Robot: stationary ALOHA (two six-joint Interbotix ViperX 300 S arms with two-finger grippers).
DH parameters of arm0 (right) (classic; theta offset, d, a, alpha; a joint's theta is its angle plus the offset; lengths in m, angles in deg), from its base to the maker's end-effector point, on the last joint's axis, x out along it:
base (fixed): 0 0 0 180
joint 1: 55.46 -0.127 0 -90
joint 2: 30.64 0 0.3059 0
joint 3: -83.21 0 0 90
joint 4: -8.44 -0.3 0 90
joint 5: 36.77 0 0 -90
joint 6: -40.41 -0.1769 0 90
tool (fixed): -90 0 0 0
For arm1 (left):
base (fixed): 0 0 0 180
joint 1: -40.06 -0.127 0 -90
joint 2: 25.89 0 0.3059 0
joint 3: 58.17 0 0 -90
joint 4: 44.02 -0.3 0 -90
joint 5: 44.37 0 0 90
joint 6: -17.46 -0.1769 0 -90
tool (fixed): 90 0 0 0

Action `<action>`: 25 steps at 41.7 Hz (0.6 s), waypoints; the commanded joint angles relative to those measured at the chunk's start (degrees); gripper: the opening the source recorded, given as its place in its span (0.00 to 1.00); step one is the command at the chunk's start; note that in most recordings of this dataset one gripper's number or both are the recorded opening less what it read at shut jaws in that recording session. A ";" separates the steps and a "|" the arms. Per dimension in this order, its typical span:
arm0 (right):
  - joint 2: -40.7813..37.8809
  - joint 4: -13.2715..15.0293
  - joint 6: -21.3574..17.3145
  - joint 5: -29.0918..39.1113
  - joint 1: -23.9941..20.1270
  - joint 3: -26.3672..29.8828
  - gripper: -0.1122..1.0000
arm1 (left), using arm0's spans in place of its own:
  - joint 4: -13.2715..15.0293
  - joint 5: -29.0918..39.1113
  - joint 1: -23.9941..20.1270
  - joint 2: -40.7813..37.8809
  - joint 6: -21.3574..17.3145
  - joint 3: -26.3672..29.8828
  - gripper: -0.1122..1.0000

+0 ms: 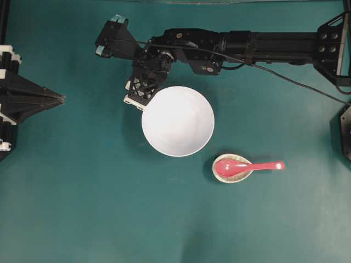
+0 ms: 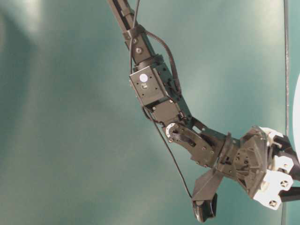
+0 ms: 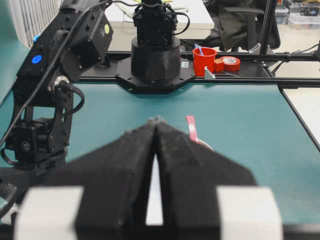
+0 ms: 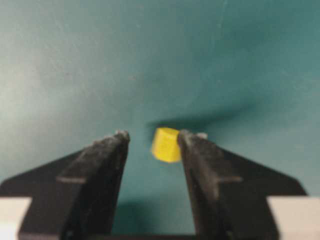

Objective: Scoop the yellow hexagonal prism block from the bowl with a spoon using the right arm.
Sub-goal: 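Move the open right gripper over the yellow block beside the bowl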

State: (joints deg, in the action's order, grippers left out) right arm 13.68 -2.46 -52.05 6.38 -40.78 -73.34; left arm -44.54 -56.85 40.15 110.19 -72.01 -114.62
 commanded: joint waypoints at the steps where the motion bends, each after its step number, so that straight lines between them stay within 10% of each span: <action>1: 1.05 0.00 0.09 -0.26 -0.09 1.32 0.55 | -0.09 -0.62 0.09 -0.44 0.09 1.58 0.10; 25: 0.44 0.26 1.85 -0.70 -0.09 1.23 0.55 | -0.09 -0.53 0.09 -0.53 0.09 1.49 0.10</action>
State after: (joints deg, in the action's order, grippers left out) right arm 12.89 -2.37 -50.99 5.68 -40.69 -73.08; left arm -44.54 -56.85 40.15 110.19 -72.01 -114.70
